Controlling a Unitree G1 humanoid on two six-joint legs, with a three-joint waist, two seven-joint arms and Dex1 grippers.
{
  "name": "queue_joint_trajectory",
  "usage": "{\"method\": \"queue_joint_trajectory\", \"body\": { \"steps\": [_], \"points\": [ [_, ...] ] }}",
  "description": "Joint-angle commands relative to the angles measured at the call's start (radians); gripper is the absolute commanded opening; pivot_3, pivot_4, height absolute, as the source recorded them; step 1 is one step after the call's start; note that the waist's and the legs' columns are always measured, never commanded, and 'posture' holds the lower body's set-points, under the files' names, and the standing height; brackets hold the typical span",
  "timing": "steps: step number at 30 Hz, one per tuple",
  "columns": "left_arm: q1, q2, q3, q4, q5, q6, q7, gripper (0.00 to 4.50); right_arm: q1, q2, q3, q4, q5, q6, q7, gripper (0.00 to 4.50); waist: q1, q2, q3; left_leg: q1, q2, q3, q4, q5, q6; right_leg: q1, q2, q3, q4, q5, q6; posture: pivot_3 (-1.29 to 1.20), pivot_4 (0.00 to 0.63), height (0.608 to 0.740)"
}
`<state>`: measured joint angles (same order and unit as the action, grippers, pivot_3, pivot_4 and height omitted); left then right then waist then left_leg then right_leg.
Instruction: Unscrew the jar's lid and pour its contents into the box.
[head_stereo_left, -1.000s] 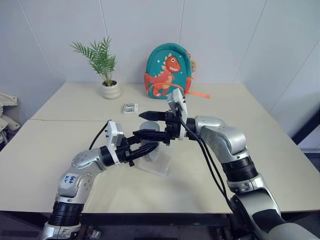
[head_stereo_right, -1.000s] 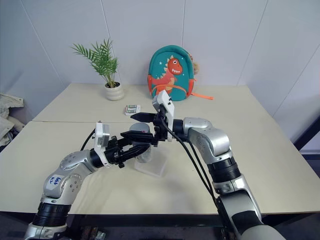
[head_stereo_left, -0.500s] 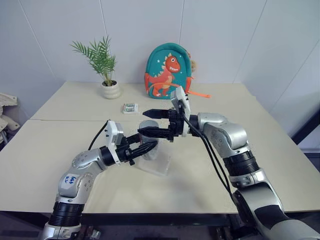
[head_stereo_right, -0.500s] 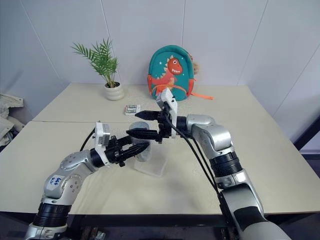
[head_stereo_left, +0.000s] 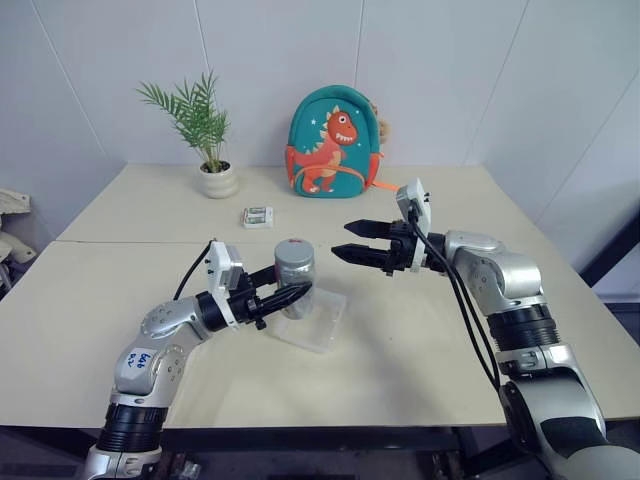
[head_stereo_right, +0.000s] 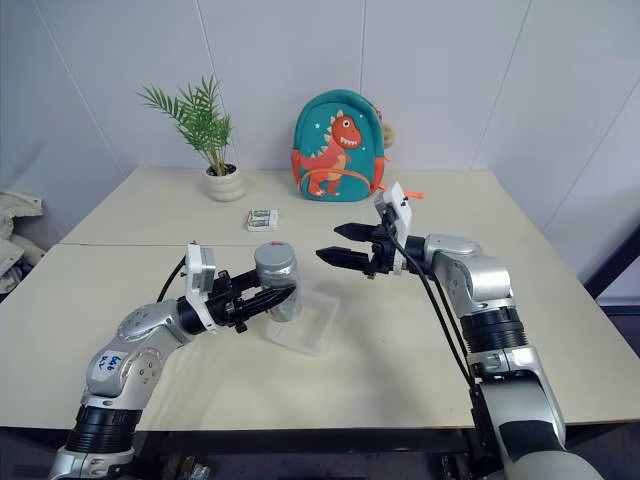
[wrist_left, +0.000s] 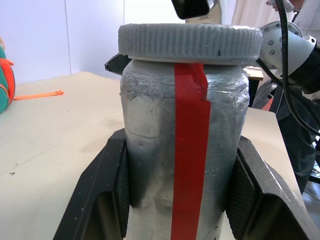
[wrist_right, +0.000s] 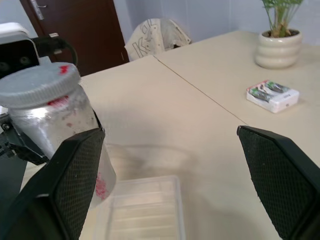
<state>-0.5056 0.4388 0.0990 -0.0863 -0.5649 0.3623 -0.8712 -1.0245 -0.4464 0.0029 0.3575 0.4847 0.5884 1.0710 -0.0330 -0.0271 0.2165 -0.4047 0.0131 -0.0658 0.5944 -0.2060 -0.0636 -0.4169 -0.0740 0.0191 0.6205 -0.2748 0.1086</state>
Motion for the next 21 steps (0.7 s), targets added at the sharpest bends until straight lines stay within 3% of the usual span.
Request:
{"method": "queue_joint_trajectory", "body": {
  "steps": [1, 8, 21],
  "points": [
    [-0.015, 0.000, 0.017, -0.035, -0.020, -0.021, -0.006, 2.00, -0.023, 0.004, -0.052, -0.085, 0.068, 0.036, 0.005, 4.46, 0.003, 0.000, 0.000, 0.000, 0.000, 0.000, 0.000, 0.000, 0.000, 0.000, 0.000, 0.000, 0.000, 0.000, 0.000, 0.00, 0.150, 0.740],
    [-0.021, -0.005, 0.012, -0.024, -0.015, -0.023, -0.005, 2.00, -0.015, 0.080, -0.050, -0.284, 0.204, 0.163, -0.029, 4.46, 0.004, 0.000, 0.000, 0.000, 0.000, 0.000, 0.000, 0.000, 0.000, 0.000, 0.000, 0.001, 0.000, 0.000, 0.000, 0.00, 0.150, 0.740],
    [-0.041, -0.012, -0.004, -0.014, -0.013, -0.013, -0.013, 2.00, -0.049, 0.166, 0.108, -0.297, 0.049, 0.099, -0.139, 4.46, 0.004, 0.000, 0.000, 0.000, 0.000, 0.000, 0.000, 0.000, 0.000, 0.000, 0.000, 0.001, 0.000, 0.000, 0.000, 0.00, 0.150, 0.740]
  ]
}}
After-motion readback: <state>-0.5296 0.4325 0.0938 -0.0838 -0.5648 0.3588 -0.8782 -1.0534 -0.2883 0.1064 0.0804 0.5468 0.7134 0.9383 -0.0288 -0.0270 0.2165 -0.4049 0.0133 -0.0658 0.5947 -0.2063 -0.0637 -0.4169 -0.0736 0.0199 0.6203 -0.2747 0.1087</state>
